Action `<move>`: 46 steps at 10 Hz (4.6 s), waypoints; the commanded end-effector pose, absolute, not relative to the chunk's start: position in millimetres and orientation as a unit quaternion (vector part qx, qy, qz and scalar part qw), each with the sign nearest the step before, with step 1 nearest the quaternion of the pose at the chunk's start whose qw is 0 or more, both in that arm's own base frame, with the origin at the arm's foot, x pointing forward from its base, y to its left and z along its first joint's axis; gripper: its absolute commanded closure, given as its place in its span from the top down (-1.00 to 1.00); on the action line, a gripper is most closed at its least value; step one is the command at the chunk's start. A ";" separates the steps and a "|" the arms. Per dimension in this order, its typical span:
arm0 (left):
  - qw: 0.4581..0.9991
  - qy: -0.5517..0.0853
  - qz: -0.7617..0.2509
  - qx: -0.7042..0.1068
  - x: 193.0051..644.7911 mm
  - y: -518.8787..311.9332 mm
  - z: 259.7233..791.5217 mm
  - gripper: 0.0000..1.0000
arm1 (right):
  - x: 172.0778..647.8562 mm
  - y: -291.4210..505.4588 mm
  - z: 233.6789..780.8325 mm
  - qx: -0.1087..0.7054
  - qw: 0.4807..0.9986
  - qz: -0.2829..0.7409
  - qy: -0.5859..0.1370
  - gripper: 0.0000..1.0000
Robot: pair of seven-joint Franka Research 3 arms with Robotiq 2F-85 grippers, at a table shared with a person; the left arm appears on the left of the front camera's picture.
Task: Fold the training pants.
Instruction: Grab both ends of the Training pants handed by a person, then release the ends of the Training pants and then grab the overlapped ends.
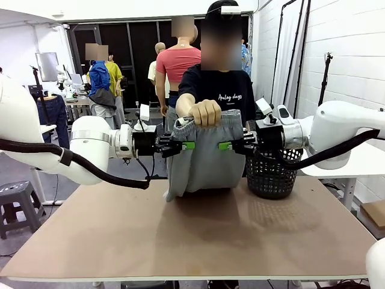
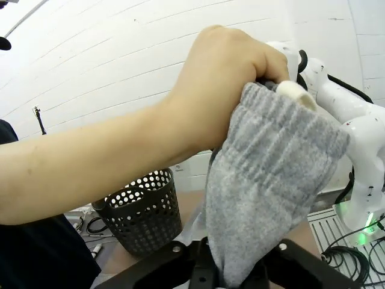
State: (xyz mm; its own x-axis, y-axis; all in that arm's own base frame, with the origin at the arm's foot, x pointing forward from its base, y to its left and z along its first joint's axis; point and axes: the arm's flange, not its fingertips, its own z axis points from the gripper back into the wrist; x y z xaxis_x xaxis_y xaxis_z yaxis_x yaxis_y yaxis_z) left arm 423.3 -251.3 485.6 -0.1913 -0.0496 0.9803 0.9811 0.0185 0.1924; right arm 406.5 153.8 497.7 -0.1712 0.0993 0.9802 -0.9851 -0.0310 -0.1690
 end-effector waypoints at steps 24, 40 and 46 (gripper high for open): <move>0.464 -0.547 -0.542 -0.437 427.3 -244.2 488.2 -1.00 | 409.4 161.1 491.9 0.460 0.468 0.564 -0.501 -1.00; 0.464 -0.547 -0.542 -0.437 427.3 -244.2 488.2 -1.00 | 409.4 161.1 491.9 0.460 0.468 0.564 -0.501 -1.00; 0.464 -0.547 -0.542 -0.437 427.3 -244.2 488.2 -1.00 | 409.4 161.1 491.9 0.460 0.468 0.564 -0.501 -1.00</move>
State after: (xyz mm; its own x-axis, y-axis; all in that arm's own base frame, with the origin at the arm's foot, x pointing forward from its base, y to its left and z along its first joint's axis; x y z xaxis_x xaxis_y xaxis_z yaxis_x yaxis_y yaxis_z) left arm 427.5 -243.6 486.6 -0.1882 -0.0216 0.9819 0.9817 0.0259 0.1888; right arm 412.4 159.2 488.9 -0.1320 0.0689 0.9889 -0.9906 -0.0462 -0.1290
